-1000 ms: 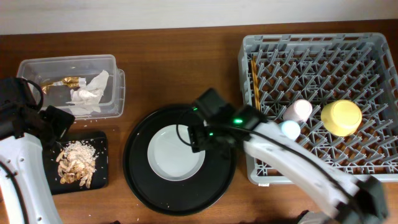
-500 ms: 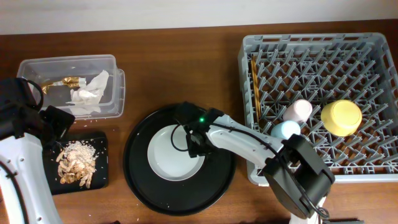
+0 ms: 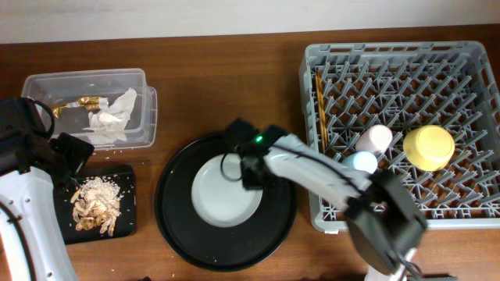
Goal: Sort waste into correct bins and load items into the dishwasher rack
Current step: 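Lift the plate with the right gripper toward the rack's back edge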
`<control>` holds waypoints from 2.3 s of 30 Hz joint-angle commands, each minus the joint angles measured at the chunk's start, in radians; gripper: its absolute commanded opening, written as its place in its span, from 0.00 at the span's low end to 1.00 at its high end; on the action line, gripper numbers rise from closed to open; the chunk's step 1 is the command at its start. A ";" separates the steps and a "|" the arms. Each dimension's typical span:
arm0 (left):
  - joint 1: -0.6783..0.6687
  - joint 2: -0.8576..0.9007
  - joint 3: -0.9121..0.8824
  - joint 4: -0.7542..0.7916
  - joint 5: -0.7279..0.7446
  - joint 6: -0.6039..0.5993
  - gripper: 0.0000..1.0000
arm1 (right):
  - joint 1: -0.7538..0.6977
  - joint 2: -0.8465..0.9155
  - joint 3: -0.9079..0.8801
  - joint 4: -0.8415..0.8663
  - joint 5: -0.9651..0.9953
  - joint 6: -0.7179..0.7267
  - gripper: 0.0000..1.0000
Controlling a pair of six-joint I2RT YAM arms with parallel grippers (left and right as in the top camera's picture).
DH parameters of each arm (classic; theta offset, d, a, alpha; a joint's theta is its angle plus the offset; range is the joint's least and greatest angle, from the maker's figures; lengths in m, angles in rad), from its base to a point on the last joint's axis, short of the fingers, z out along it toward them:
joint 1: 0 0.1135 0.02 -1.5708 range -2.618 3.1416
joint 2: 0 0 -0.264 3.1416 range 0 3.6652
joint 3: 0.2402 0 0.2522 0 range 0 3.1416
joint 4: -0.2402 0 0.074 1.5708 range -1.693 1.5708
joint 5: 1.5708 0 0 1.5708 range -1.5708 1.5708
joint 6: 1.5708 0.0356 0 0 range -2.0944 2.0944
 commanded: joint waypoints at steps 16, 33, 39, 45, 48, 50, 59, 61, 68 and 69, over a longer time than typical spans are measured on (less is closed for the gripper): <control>0.003 0.005 -0.005 0.001 -0.011 -0.003 0.99 | -0.528 -0.311 0.148 -0.016 0.572 -0.011 0.09; 0.003 0.005 -0.005 0.001 -0.011 -0.003 0.99 | -0.316 0.187 0.637 -0.084 -0.074 -0.240 0.70; 0.003 0.005 -0.005 0.001 -0.011 -0.003 0.99 | -0.315 0.387 0.695 -0.143 0.060 -0.010 0.72; 0.003 0.005 -0.005 0.001 -0.011 -0.003 0.99 | -0.264 0.454 0.687 -0.109 0.078 0.169 0.68; 0.003 0.005 -0.005 0.001 -0.011 -0.003 0.99 | -0.233 0.466 0.659 -0.089 0.153 0.233 0.67; 0.003 0.005 -0.005 0.001 -0.011 -0.003 0.99 | -0.231 0.472 0.657 -0.094 0.154 0.253 0.65; 0.003 0.005 -0.005 0.001 -0.011 -0.003 0.99 | -0.241 0.518 0.652 -0.127 0.164 0.333 0.64; 0.003 0.005 -0.005 0.001 -0.011 -0.003 0.99 | -0.241 0.521 0.652 -0.126 0.165 0.333 0.63; 0.003 0.005 -0.005 0.001 -0.011 -0.003 0.99 | -0.240 0.522 0.651 -0.111 0.177 0.333 0.53; 0.003 0.005 -0.005 0.001 -0.011 -0.003 0.99 | -0.240 0.522 0.651 -0.111 0.176 0.333 0.53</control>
